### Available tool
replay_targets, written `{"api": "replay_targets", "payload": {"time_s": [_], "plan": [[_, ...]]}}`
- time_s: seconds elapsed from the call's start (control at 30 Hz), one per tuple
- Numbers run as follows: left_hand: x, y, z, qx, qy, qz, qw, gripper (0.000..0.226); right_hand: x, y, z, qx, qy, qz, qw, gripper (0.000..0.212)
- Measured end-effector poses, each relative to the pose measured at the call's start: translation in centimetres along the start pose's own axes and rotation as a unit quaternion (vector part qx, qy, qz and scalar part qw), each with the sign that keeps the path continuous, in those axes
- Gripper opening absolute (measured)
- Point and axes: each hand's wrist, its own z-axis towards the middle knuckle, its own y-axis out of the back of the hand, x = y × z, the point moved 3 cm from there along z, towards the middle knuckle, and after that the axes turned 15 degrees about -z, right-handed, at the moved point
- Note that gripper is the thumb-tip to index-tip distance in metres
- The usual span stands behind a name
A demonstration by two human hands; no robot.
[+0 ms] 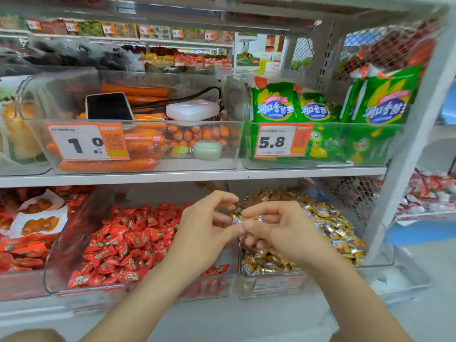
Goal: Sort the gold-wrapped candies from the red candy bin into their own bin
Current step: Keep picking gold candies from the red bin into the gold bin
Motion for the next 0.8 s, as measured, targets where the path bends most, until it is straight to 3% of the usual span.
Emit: {"api": "replay_targets", "payload": {"time_s": [0.07,0.17,0.23,0.37,0.43,0.5,0.57,0.67,0.73,0.8], "plan": [[0.1,-2.1,0.4,0.040,-0.011,0.043,0.998,0.051,-2.0,2.3,0.4,-0.102,0.028,-0.134,0.985,0.012],[1.1,-3.7,0.5,0.052,-0.046,0.146,0.987,0.044,-4.2,4.7,1.2,-0.224,0.031,-0.326,0.918,0.017],[1.4,-3.8,0.6,0.030,-0.062,0.183,0.981,0.035,-5.1,5.8,1.8,-0.220,0.026,-0.349,0.911,0.015],[1.7,-1.5,0.2,-0.005,-0.076,0.199,0.977,0.017,-5.6,5.4,2.6,-0.136,0.040,-0.416,0.898,0.025],[2.6,1.2,-0.6,0.001,-0.044,0.265,0.963,0.010,-4.2,4.1,2.2,-0.155,0.069,-0.406,0.898,0.028],[3.7,4.7,-1.7,0.000,0.049,0.359,0.932,0.007,-2.0,1.6,1.2,-0.157,0.131,-0.351,0.914,0.030],[4.5,8.1,-2.9,-0.017,0.159,0.428,0.890,0.014,0.5,-2.1,0.3,-0.111,0.199,-0.326,0.917,0.030],[5.5,11.6,-4.5,0.013,0.299,0.481,0.824,0.052,2.2,-8.2,0.5,0.013,0.225,-0.364,0.904,0.033],[6.2,12.9,-5.3,0.033,0.357,0.466,0.809,0.078,2.2,-11.5,1.4,0.108,0.186,-0.430,0.877,0.035],[6.7,13.6,-5.6,0.047,0.385,0.423,0.819,0.098,1.5,-13.6,2.4,0.192,0.124,-0.494,0.839,0.030]]}}
